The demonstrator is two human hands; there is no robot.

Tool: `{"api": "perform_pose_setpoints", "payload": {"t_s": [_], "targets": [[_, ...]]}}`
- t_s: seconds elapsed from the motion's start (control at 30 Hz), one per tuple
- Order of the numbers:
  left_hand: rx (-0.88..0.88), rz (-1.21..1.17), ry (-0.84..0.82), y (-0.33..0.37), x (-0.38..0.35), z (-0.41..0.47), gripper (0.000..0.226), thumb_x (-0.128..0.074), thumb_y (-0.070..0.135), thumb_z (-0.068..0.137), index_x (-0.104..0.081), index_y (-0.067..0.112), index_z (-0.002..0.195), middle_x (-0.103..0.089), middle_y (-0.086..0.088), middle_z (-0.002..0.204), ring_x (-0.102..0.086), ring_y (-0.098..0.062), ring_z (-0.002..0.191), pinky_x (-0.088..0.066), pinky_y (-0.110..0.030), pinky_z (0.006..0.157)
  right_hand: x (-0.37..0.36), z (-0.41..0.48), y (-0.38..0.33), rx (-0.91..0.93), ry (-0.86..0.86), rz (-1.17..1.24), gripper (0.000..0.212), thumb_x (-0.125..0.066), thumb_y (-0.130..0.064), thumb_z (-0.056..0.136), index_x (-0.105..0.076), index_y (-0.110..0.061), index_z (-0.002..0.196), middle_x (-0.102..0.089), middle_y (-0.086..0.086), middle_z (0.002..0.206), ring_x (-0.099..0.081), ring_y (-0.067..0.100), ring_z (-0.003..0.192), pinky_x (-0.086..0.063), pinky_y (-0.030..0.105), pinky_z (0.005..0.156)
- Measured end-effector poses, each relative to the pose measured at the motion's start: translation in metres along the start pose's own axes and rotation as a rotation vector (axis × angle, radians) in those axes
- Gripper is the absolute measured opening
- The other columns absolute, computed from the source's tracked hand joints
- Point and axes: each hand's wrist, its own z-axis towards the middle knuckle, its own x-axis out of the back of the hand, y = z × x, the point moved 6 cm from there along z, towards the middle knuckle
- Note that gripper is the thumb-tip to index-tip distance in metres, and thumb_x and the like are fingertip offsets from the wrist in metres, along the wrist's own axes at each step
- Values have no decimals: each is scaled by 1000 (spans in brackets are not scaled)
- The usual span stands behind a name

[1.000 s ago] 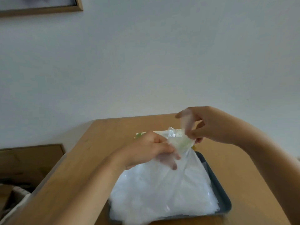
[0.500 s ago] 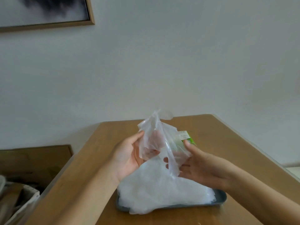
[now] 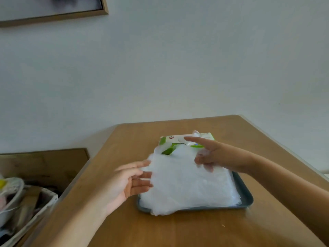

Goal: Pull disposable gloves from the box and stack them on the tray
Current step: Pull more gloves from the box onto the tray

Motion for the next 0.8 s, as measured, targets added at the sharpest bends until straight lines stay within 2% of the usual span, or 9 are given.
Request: {"api": "perform_pose_setpoints", "payload": {"t_s": [0.1, 0.13, 0.2, 0.3, 0.4, 0.53, 0.6, 0.67, 0.8], "targets": [[-136, 248, 167, 12, 15, 3, 30, -42, -3, 97, -55, 11, 120, -72, -13, 93, -69, -22, 68, -58, -27, 55, 5, -5, 20, -105, 49, -44, 62, -66, -1, 85, -44, -27, 137, -64, -9, 60, -46, 6, 48, -44, 16, 56], [-235, 368, 227, 19, 16, 2, 31, -44, 0, 97, -54, 15, 122, -71, -7, 96, -69, -19, 75, -58, -27, 61, 7, -7, 28, -130, 75, -43, 62, -68, 0, 84, -45, -24, 136, -64, -9, 57, -45, 6, 45, -43, 16, 53], [-469, 602, 261, 36, -2, -5, 30, -50, 4, 95, -59, 23, 116, -69, 8, 96, -67, -6, 86, -55, -19, 73, 12, -8, 41, -156, 117, -51, 61, -70, -1, 81, -46, -21, 134, -68, -5, 66, -46, 7, 44, -44, 17, 53], [-700, 773, 137, 42, -53, -18, 23, -56, 9, 92, -68, 24, 104, -70, 16, 97, -63, 6, 91, -46, -5, 76, 15, -9, 49, -119, 166, -55, 58, -70, -4, 83, -48, -26, 131, -74, 2, 85, -47, 8, 47, -45, 20, 53], [-829, 928, -24, 31, -104, -20, 22, -57, 18, 91, -69, 27, 107, -68, 18, 104, -60, 5, 96, -42, -6, 83, 13, -13, 49, 2, 185, -32, 57, -60, 2, 89, -45, -35, 129, -74, -4, 90, -46, 11, 50, -45, 22, 53], [-820, 1215, -317, -3, -151, -11, 30, -52, 23, 95, -61, 20, 124, -59, 4, 126, -55, -12, 112, -42, -28, 96, 10, -14, 55, 55, 203, -45, 60, -55, 7, 89, -44, -32, 133, -74, -1, 96, -56, 10, 60, -48, 21, 58], [-755, 1370, -381, -17, -153, -3, 36, -52, 29, 95, -55, 20, 130, -55, 2, 129, -50, -16, 117, -40, -33, 99, 11, -12, 62, 13, 226, -118, 59, -59, 4, 86, -45, -29, 134, -75, -1, 94, -61, 9, 67, -53, 25, 65], [-705, 1431, -390, -23, -144, 5, 42, -52, 39, 94, -53, 21, 132, -54, 2, 127, -45, -14, 118, -37, -30, 101, 14, -12, 66, -36, 257, -172, 61, -68, -4, 83, -46, -28, 134, -74, 0, 90, -62, 7, 68, -53, 25, 69], [-641, 1501, -399, -22, -121, 18, 43, -49, 58, 89, -56, 29, 120, -55, 9, 112, -41, -12, 110, -33, -25, 97, 16, -11, 64, -79, 281, -283, 63, -75, -11, 77, -48, -28, 131, -68, -6, 78, -53, -6, 52, -42, 9, 55]]}}
